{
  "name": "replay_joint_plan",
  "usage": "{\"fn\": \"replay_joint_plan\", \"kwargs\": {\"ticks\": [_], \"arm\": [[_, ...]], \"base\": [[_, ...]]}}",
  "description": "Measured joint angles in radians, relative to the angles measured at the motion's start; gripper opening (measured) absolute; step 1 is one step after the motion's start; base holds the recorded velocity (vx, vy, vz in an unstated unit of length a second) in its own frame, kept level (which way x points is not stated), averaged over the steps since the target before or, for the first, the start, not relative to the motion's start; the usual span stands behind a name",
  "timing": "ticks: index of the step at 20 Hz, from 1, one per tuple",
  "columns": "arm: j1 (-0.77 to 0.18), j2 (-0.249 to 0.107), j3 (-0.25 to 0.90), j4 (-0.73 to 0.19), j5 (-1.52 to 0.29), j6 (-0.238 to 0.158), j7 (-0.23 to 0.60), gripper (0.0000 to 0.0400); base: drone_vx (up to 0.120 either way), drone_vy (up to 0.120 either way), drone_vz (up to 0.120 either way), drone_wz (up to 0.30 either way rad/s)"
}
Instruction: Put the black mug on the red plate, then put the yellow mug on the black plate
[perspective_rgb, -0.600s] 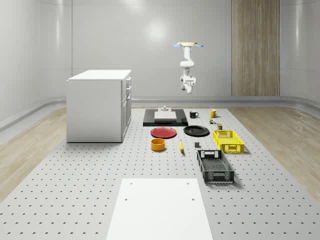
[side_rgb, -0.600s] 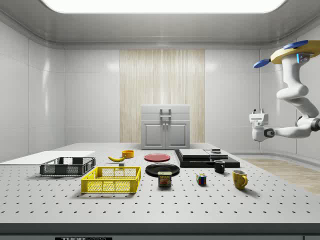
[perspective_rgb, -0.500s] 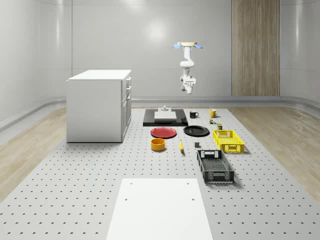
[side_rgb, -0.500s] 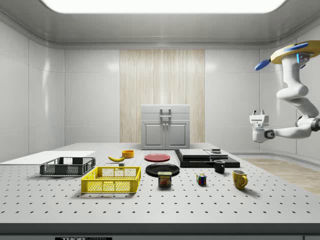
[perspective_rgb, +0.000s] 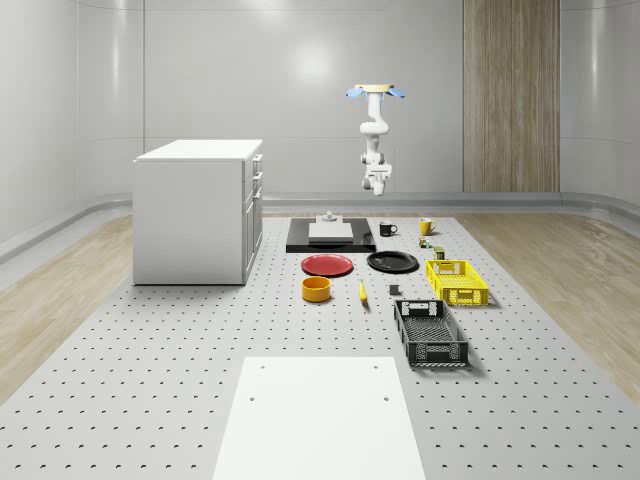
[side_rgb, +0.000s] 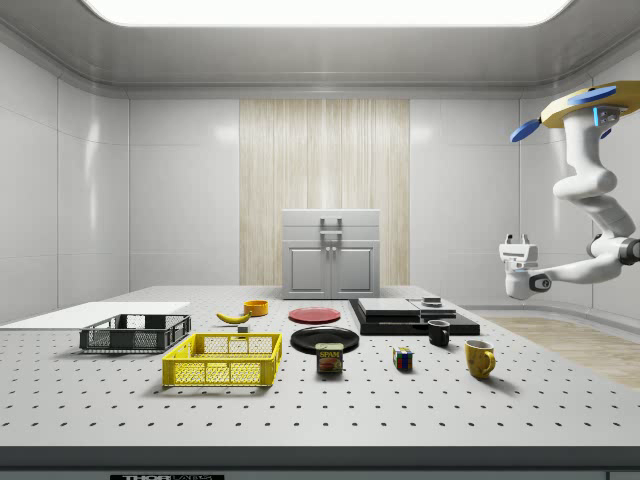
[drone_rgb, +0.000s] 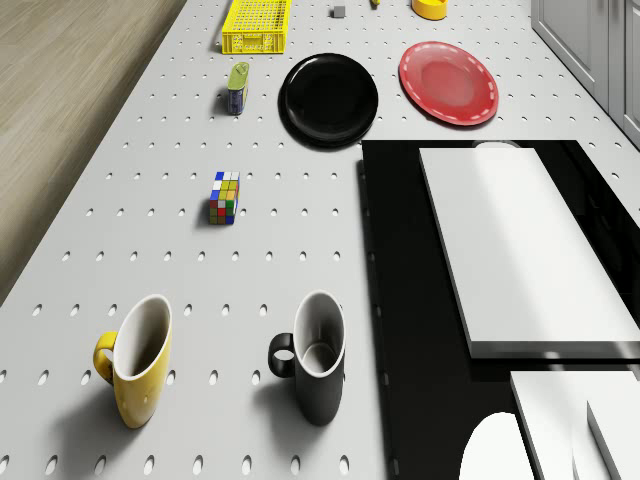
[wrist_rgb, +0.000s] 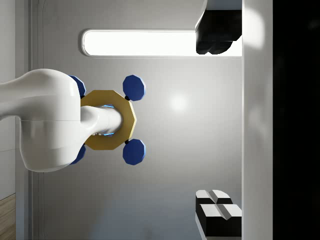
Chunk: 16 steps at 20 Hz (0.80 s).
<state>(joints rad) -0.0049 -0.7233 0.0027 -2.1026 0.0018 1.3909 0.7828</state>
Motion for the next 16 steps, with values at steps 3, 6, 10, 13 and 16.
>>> {"fn": "replay_joint_plan", "kwargs": {"ticks": [3,6,10,13,16], "arm": [[-0.001,0.011,0.0,0.03,0.0,-0.016,0.0,0.04],[-0.001,0.018,0.001,0.047,0.0,-0.025,0.0,0.04],[-0.002,0.021,0.001,0.057,0.001,-0.029,-0.001,0.04],[-0.002,0.021,0.001,0.059,0.001,-0.029,-0.001,0.04],[-0.003,0.02,0.002,0.06,0.001,-0.028,-0.001,0.04]], "base": [[0.107,0.0,0.0,0.0],[0.12,0.0,0.0,0.0],[0.12,0.0,0.0,0.0],[0.12,-0.107,0.0,0.0],[0.12,-0.12,0.0,0.0]]}}
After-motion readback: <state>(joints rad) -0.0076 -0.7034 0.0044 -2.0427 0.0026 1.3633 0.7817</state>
